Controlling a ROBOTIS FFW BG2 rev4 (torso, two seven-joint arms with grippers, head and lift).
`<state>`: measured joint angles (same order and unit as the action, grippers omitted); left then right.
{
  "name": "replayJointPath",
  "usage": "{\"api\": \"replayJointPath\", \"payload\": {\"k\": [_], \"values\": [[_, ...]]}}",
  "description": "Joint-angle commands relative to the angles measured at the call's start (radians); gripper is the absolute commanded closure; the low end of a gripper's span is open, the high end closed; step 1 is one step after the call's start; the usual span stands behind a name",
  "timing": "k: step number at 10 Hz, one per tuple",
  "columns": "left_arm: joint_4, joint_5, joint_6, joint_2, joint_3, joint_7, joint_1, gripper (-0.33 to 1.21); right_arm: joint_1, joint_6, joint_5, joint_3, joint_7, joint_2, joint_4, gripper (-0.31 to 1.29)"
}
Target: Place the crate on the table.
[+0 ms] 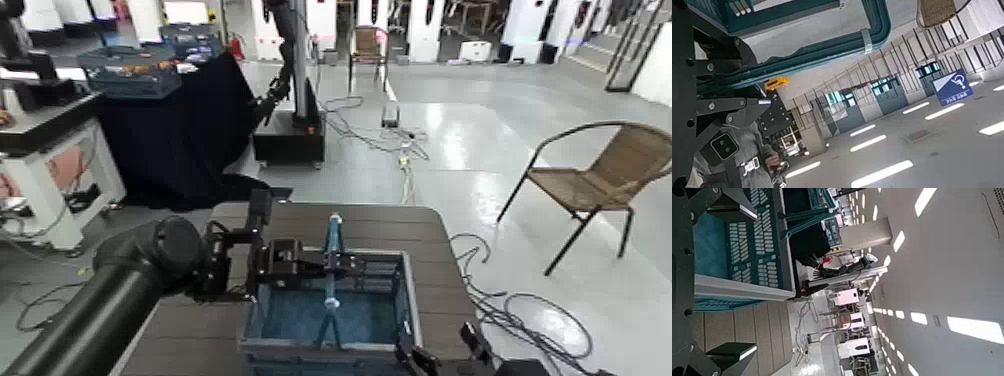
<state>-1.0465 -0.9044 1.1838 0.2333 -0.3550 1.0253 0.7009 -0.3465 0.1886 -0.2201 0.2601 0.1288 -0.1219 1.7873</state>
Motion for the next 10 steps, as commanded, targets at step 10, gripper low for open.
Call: {"api": "replayJointPath", "payload": {"k": [10], "values": [[0.302, 0.225, -0.092, -0.091, -0.009, 0.179, 0.112, 1.19, 0.008, 0.02, -0.009, 0.007, -0.002, -0.007, -0.005, 0.15]]}}
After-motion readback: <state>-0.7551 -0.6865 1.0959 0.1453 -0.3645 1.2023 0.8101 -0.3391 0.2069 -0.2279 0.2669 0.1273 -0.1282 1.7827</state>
